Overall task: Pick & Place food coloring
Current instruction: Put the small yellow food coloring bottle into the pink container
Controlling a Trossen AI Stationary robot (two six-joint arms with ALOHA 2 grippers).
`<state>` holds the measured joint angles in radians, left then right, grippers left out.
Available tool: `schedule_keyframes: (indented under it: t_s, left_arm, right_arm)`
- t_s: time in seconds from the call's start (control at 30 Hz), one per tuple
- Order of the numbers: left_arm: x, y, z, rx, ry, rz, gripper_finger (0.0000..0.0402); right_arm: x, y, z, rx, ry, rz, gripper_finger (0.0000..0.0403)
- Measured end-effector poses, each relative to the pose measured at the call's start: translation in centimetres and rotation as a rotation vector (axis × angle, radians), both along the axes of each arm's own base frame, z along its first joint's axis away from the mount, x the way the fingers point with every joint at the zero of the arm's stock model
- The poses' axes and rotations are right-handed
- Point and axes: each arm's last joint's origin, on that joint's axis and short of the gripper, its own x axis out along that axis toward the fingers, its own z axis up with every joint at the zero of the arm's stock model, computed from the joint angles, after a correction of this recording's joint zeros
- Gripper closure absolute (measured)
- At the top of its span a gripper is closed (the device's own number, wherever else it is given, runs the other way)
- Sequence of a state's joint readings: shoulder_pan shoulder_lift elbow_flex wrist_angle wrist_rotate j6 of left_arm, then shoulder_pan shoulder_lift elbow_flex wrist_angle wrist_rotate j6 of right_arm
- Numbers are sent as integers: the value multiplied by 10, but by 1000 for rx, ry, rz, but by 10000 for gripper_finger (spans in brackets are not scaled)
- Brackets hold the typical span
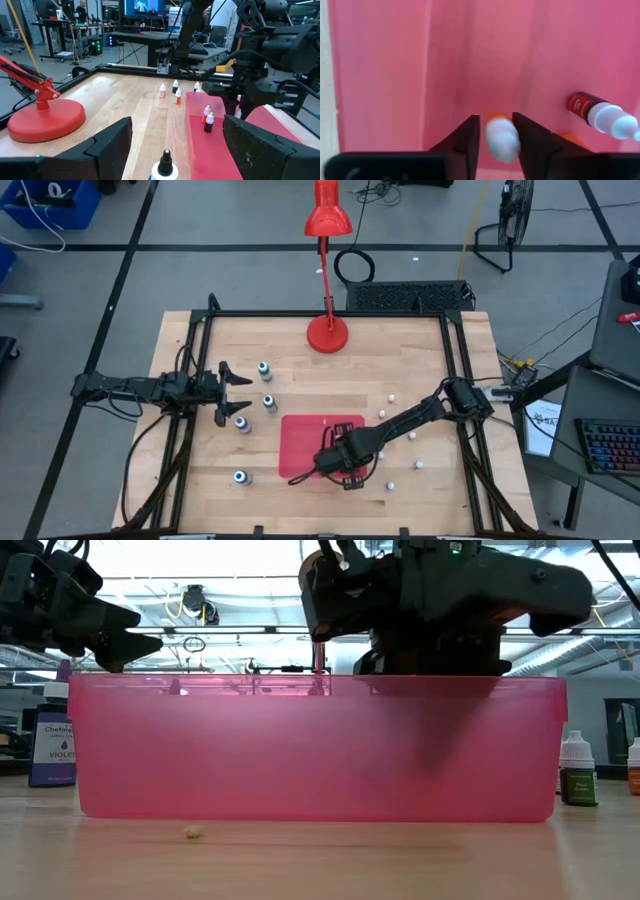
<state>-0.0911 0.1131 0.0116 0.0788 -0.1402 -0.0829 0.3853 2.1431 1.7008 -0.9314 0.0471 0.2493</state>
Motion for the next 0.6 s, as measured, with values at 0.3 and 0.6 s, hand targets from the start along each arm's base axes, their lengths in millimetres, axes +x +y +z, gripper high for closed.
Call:
schedule_keyframes:
  t_s: [0.3, 0.6]
  left_arm:
    - [0, 0, 0, 0, 0, 0, 96]
    - [0, 0, 0, 0, -1, 0, 96]
  right_arm:
    - [0, 0, 2, 4, -10, 1, 249]
    - [-10, -4, 47, 38, -103, -27, 255]
